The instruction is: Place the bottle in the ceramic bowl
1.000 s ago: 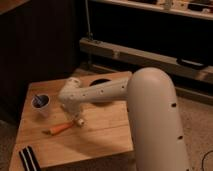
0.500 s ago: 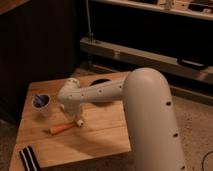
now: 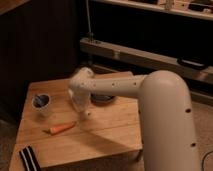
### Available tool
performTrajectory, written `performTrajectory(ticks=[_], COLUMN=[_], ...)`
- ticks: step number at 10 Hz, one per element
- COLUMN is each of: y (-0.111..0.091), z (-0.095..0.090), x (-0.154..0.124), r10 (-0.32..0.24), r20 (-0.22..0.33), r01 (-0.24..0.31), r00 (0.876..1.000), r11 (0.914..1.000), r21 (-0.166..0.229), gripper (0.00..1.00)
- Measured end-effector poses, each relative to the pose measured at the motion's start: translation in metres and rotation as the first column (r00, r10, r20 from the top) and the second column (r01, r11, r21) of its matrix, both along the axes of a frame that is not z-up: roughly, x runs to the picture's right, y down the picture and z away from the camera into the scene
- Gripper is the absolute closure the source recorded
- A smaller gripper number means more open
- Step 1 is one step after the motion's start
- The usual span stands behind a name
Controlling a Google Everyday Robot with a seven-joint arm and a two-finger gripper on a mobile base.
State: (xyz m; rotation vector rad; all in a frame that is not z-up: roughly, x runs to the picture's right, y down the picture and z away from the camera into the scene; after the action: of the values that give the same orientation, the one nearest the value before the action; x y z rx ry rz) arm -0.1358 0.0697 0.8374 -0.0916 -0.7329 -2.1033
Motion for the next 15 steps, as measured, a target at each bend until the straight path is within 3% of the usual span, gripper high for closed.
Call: performTrajectory(ticks=[2, 4, 6, 8, 10, 12, 13, 15], y=[-0.049, -0.096, -0.135, -0.159, -0.163, -0.156, -0.15, -0.134], z=[-0.016, -0.019, -0.004, 0.027, 0.053, 0.063, 0.064, 0.059], x=[0.014, 0.034, 0.057, 0.091, 0.137, 0.178, 0.193, 0.193], r10=[0.03, 0.067, 0.111, 0.163, 0.231, 0.267, 0.275, 0.27], r20=[0.013, 0.013, 0.0, -0.02, -0.025, -0.018, -0.006, 0.03], r01=[-0.03, -0.067, -0.111, -0.164, -0.232, -0.267, -0.275, -0.267], r00=[0.999, 0.998, 0.994, 0.986, 0.973, 0.964, 0.961, 0.962], r11=[0.9994, 0.9977, 0.9939, 0.9865, 0.9723, 0.9626, 0.96, 0.961], r21=[0.019, 0.013, 0.004, -0.007, -0.029, -0.043, -0.053, -0.071], gripper=[1.0, 1.0, 1.0, 1.0, 1.0, 1.0, 1.0, 1.0])
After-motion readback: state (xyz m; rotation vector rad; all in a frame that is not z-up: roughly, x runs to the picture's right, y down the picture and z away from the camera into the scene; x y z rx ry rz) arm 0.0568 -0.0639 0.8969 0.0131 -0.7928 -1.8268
